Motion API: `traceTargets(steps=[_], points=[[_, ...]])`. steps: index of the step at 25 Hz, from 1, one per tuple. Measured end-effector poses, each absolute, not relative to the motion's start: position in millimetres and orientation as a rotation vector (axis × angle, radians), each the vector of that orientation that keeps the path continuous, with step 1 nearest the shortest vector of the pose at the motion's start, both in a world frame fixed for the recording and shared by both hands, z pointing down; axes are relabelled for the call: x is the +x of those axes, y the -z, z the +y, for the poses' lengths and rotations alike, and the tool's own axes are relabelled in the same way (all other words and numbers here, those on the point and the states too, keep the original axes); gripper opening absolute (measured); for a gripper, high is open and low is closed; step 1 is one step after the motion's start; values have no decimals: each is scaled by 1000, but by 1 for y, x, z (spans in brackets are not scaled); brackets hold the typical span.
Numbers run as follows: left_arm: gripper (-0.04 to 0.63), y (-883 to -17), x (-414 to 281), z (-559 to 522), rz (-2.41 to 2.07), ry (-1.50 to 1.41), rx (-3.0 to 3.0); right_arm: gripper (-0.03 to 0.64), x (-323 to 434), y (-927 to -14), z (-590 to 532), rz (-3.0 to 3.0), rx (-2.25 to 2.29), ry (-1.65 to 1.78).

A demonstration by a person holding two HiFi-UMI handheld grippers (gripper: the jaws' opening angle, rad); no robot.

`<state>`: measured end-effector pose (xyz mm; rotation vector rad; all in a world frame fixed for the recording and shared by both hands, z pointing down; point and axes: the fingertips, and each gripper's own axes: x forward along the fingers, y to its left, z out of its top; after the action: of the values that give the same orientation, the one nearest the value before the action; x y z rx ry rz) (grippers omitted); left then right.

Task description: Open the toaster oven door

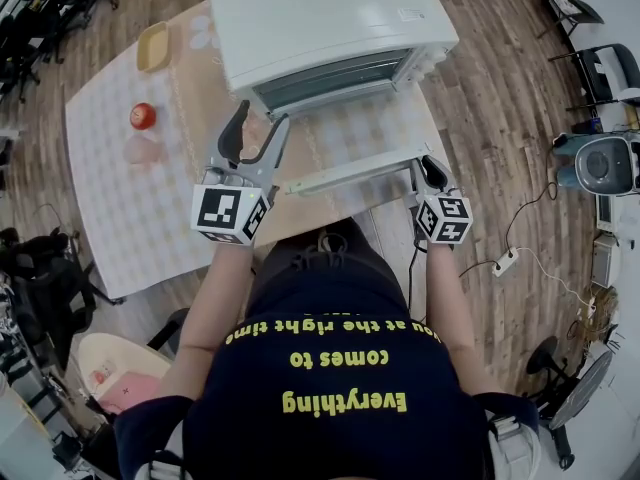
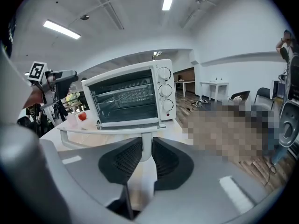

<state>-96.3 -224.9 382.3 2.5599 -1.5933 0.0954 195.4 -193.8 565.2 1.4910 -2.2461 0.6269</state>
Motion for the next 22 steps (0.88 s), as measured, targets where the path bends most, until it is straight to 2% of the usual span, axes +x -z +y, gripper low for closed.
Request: traceTargets(steps=[22], points=[[264,-388,-74,-230,-1500,-133,2605,89,200,-643,-181,-2130,1409,-642]])
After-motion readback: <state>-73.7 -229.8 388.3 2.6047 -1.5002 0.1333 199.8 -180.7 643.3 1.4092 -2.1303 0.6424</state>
